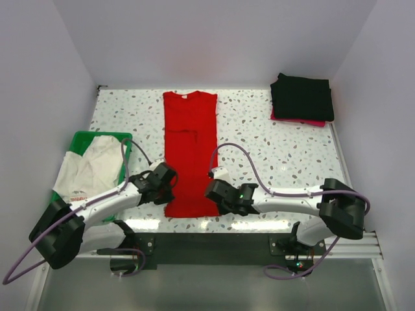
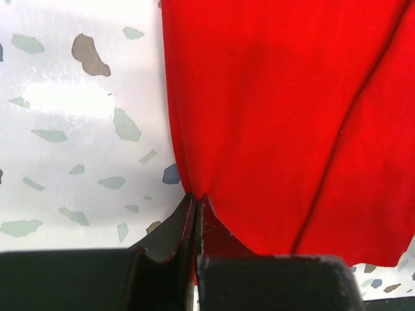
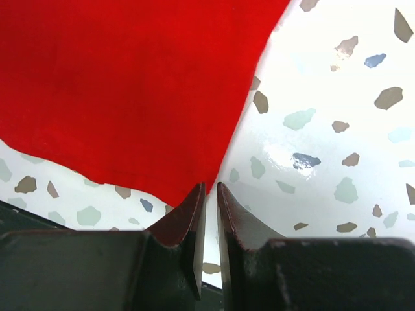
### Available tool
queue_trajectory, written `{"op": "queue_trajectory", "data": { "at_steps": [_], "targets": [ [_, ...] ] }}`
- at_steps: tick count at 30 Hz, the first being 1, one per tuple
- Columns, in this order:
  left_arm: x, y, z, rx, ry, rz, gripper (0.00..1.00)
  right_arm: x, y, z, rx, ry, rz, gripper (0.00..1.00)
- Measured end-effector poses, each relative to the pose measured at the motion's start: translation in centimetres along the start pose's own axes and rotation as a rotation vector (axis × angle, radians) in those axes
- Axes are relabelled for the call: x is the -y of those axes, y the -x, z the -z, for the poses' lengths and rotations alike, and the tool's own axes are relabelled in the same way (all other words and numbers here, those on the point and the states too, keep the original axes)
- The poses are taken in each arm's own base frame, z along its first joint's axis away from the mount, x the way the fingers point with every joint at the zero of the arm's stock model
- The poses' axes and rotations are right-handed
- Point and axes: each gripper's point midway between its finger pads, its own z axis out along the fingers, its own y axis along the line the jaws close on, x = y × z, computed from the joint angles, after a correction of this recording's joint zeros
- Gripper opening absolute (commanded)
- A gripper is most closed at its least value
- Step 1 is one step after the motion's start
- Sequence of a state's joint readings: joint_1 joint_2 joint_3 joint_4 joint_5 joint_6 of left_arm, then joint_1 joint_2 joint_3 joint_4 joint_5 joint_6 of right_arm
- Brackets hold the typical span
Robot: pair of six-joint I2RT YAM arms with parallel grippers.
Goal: Fold and stack the t-shirts
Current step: Fold the tshirt
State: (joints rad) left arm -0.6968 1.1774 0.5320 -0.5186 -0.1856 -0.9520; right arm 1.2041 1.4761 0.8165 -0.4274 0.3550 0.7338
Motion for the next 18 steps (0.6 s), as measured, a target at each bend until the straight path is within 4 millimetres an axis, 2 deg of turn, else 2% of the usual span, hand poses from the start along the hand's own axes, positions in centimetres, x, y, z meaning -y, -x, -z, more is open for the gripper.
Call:
{"op": "queue_trajectory", "data": {
  "at_steps": [3, 5, 10, 18],
  "targets": [
    [0.0, -0.1, 0.3, -0.002, -0.003, 0.008, 0.0, 0.3, -0.2, 0.3, 0.0, -0.002, -0.007, 0.17],
    [0.0, -0.1, 0.4, -0.005, -0.006, 0.011, 0.0, 0.4, -0.4, 0.3, -0.002, -0.003, -0.01, 0.25],
    [0.2, -0.4, 0.5, -0.019, -0.018, 0.017, 0.0, 0.3, -0.4, 0.3, -0.003, 0.004, -0.01, 0.34],
    [0.2, -0.6, 0.4, -0.029, -0.023, 0.017, 0.0, -1.4, 0.3, -0.3, -0.006, 0.013, 0.02, 0.35]
  ]
}}
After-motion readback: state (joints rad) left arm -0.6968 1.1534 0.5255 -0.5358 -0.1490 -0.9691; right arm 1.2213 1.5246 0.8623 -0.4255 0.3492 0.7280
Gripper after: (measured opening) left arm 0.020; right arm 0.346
